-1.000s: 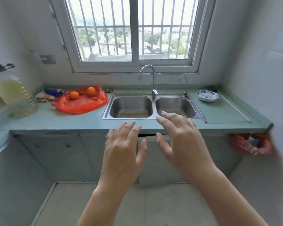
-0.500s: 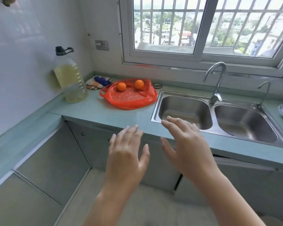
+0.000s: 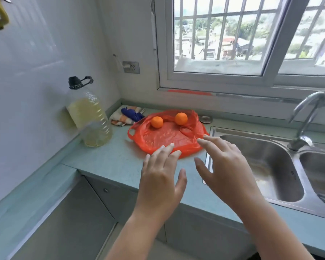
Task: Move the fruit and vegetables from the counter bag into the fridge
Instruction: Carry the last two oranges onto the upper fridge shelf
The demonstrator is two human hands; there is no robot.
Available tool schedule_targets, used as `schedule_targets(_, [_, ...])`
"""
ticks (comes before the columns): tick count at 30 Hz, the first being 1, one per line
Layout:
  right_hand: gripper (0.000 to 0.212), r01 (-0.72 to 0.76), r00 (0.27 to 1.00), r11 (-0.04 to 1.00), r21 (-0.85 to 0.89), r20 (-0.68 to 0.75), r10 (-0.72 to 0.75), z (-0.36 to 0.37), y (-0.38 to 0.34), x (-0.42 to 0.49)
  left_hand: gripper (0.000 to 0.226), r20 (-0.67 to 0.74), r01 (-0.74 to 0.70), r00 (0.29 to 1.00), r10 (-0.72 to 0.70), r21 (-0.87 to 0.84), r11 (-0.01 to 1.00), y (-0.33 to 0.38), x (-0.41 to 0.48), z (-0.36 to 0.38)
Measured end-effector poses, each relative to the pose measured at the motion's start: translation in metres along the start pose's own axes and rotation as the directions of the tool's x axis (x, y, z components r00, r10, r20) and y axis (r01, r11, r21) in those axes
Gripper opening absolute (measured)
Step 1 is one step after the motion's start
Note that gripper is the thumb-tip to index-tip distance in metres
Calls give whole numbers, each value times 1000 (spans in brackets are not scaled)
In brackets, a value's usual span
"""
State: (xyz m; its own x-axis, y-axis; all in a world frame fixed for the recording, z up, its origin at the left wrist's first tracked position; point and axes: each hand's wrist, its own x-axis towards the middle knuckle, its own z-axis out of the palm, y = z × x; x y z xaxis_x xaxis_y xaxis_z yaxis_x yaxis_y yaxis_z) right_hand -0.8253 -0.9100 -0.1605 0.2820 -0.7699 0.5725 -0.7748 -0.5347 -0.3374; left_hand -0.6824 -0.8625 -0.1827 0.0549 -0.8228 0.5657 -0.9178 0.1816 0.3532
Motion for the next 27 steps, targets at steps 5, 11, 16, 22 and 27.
schedule_targets(5, [50,-4,999,1000,-9,33,4,45,4,43,42,43,44,998,-44,-4,999,-53,32,22])
schedule_targets(11, [47,-24,999,1000,-15,27,24,108,-5,98,41,42,59,997,-57,-48,997,-126,84,43])
schedule_targets(16, [42,-99,994,994,-38,33,101,163,-16,145,41,66,-13,998,17,-63,998,-193,134,57])
schedule_targets(22, [41,-161,986,980,-114,16,164,206,-16,181,39,56,-19,998,28,-150,988,-249,181,86])
schedule_targets(27, [41,-223,972,966,-130,43,230,229,0,197,40,93,21,996,-3,-190,982,-271,203,112])
